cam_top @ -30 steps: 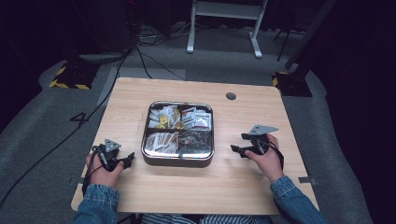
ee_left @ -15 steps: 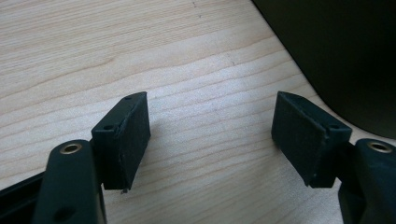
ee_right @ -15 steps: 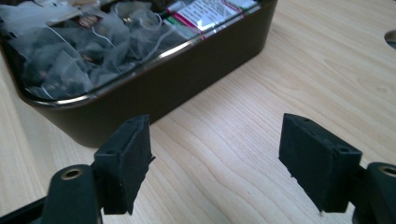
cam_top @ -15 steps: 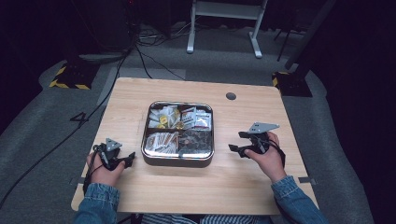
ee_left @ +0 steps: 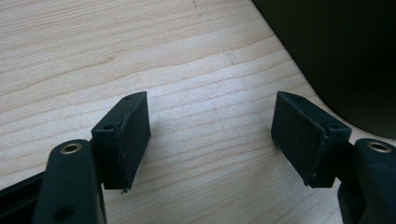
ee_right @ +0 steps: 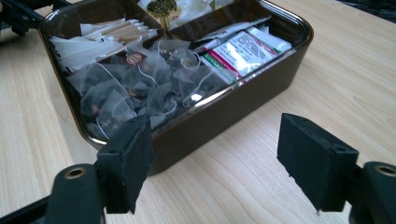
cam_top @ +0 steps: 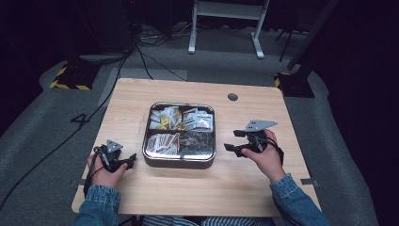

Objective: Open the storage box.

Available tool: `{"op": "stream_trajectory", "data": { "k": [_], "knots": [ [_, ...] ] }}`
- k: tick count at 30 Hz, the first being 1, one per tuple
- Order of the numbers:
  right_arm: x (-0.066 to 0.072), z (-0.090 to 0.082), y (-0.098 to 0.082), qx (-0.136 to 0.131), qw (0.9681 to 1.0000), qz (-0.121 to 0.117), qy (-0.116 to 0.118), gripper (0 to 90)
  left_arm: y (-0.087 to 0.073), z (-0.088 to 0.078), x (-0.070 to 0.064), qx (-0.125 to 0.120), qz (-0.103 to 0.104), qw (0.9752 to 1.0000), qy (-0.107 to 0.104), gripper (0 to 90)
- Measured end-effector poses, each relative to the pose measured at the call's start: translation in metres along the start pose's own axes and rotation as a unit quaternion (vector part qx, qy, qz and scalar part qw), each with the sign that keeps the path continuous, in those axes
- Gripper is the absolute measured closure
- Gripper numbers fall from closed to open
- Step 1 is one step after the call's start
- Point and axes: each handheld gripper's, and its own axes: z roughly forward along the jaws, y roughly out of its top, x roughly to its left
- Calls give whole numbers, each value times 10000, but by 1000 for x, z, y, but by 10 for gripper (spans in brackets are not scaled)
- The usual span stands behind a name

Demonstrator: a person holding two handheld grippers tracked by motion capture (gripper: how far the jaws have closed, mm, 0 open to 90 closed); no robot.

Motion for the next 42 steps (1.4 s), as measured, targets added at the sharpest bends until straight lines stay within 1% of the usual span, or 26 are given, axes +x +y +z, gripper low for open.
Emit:
{"op": "stream_trajectory", "data": {
  "k": [2, 4, 5, 6, 7, 8, 11, 13, 16, 20, 23, 24, 25, 29, 34, 39, 40, 42],
  "knots": [
    [0, 0, 1, -17, 10000, -14, 8, 271, 0, 0, 0, 1, 2, 10000, 0, 285],
    [3, 3, 8, -55, 10000, -59, 50, 260, 0, 0, 0, 2, 4, 10000, 0, 284],
    [3, 3, 8, -55, 10000, -59, 50, 260, 0, 0, 0, 2, 4, 10000, 0, 284],
    [4, 5, 13, -58, 9999, -141, 27, 249, 0, 0, 0, 2, 6, 10000, 0, 284],
    [4, 5, 13, -58, 9999, -141, 27, 249, 0, 0, 0, 2, 6, 10000, 0, 284],
    [6, 7, 18, -35, 9997, -235, 13, 248, 0, 0, 0, 2, 6, 10000, 1, 284],
    [8, 10, 23, -56, 9996, -288, 41, 244, 0, 0, 0, 2, 5, 10000, 1, 284],
    [10, 16, 29, -55, 9994, -327, 121, 237, 0, 0, 0, 2, 5, 10000, -1, 284],
    [10, 24, 34, -8, 9993, -306, 201, 231, 0, 0, 0, 2, 6, 10000, 0, 284],
    [9, 33, 42, 90, 9995, -229, 174, 227, 0, 0, 0, 2, 5, 10000, 0, 284],
    [8, 38, 45, 79, 9996, -213, 156, 225, 0, 0, 0, 2, 6, 10000, 0, 284],
    [7, 42, 48, 76, 9996, -207, 190, 221, 0, 0, 0, 2, 6, 10000, -1, 284],
    [7, 42, 48, 76, 9996, -207, 190, 221, 0, 0, 0, 2, 6, 10000, -1, 284],
    [5, 52, 57, 138, 9994, -257, 200, 190, 1, 1, 0, 6, -12, 10000, -10, 282],
    [6, 62, 66, 301, 9990, -264, 207, 183, 1, 1, -1, 11, -20, 10000, -12, 282],
    [8, 70, 71, 239, 9990, -283, 242, 180, 1, 1, -1, 10, -22, 10000, -11, 283],
    [9, 74, 72, 147, 9993, -244, 234, 180, 1, 1, -1, 9, -17, 10000, -9, 282],
    [8, 79, 74, 69, 9997, -151, 188, 180, 1, 1, -1, 9, -18, 10000, -8, 282]
  ]
}}
